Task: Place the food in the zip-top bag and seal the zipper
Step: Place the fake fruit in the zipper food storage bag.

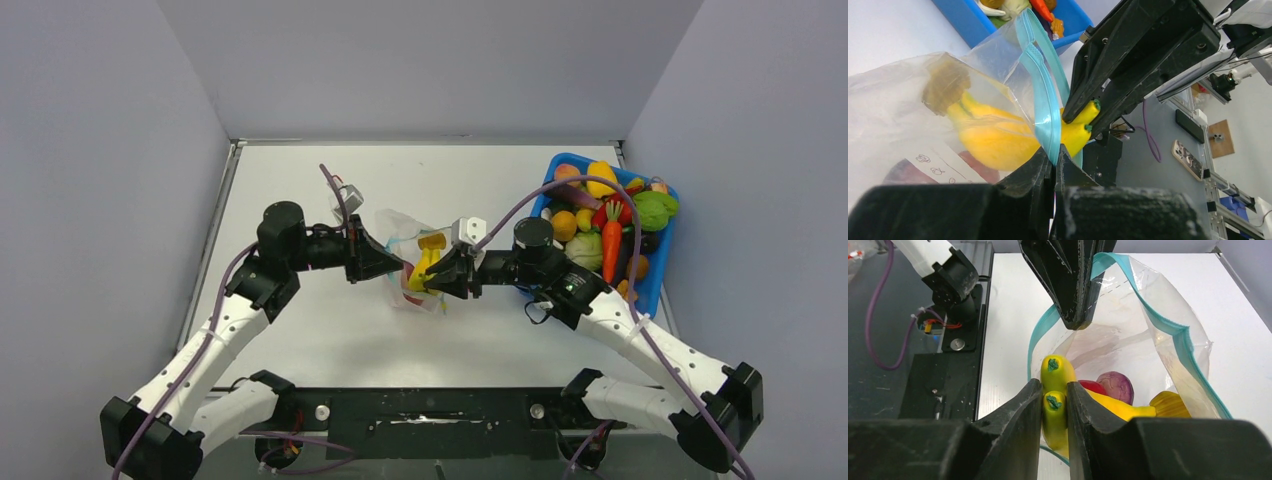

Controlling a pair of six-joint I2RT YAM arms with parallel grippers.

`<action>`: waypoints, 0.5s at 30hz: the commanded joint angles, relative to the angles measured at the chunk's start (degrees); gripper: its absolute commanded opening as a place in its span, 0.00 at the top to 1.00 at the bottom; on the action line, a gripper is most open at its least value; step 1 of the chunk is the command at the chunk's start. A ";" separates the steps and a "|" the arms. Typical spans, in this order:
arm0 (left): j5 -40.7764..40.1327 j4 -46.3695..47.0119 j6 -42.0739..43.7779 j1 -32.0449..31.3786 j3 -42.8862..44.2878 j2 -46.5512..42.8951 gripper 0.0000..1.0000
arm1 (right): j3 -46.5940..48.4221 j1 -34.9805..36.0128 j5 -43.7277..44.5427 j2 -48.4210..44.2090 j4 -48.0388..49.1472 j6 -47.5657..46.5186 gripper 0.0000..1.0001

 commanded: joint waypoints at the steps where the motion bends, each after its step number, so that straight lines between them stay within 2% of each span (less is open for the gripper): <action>1: 3.27 5.14 -1.74 0.38 0.58 0.30 1.00 | 4.45 2.03 4.19 1.65 -2.83 -7.86 1.00; 9: 3.59 4.64 -0.75 0.38 0.20 1.16 1.00 | 5.71 7.40 1.28 3.47 -7.96 -17.55 1.00; 15: 5.73 4.37 1.67 0.38 0.22 1.17 1.00 | 6.23 7.68 1.16 4.90 -10.64 -22.63 1.00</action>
